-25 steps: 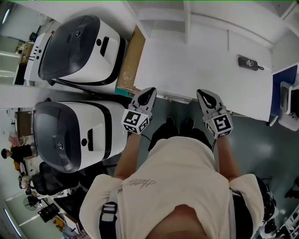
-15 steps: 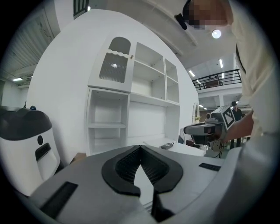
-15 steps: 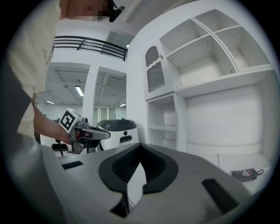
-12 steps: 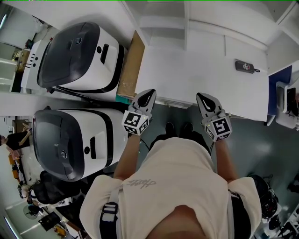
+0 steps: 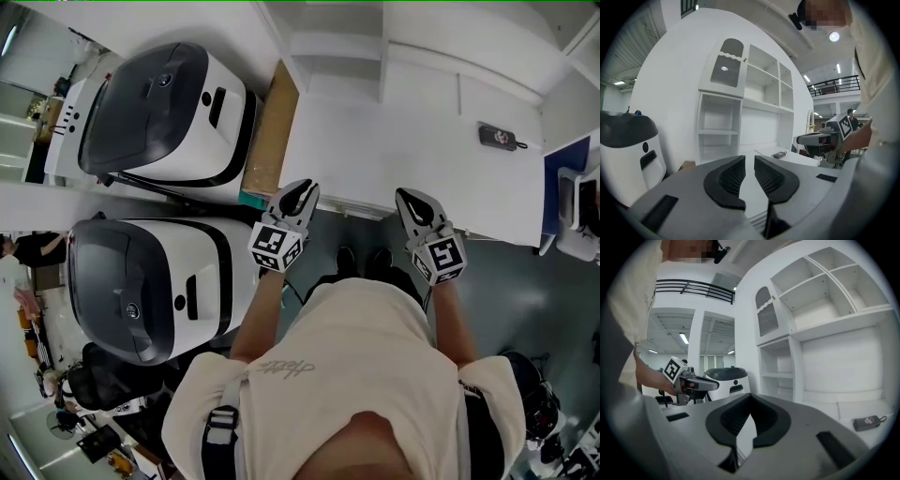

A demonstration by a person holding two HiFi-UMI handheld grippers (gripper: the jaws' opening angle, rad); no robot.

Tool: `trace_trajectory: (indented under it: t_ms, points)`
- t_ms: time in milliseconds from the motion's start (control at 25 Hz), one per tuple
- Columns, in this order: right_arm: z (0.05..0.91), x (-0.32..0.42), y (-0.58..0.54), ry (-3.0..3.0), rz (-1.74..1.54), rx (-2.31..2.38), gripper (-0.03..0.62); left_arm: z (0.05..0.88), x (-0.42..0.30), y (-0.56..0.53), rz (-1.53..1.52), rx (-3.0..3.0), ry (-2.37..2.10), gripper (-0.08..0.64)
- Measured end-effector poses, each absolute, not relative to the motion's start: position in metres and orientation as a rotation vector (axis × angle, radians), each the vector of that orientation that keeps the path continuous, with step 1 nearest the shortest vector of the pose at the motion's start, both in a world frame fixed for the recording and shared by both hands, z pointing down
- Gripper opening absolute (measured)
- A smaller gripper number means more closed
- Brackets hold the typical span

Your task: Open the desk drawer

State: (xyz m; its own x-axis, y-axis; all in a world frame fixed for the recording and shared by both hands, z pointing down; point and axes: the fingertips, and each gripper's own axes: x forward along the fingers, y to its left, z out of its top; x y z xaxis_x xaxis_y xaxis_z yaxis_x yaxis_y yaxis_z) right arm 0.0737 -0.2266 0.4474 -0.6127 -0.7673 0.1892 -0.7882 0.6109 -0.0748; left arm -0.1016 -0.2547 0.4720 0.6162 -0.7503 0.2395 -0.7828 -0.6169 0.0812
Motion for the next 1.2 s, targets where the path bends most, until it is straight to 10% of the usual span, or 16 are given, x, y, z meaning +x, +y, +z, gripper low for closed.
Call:
trace_trajectory:
  t_ms: [1200]
  points:
    - [0.491,0.100,-0.194,-2.593,0.351,1.332,-0.002,0.628,-0.094,-0.216,0.567,2.432,-1.096,0.117]
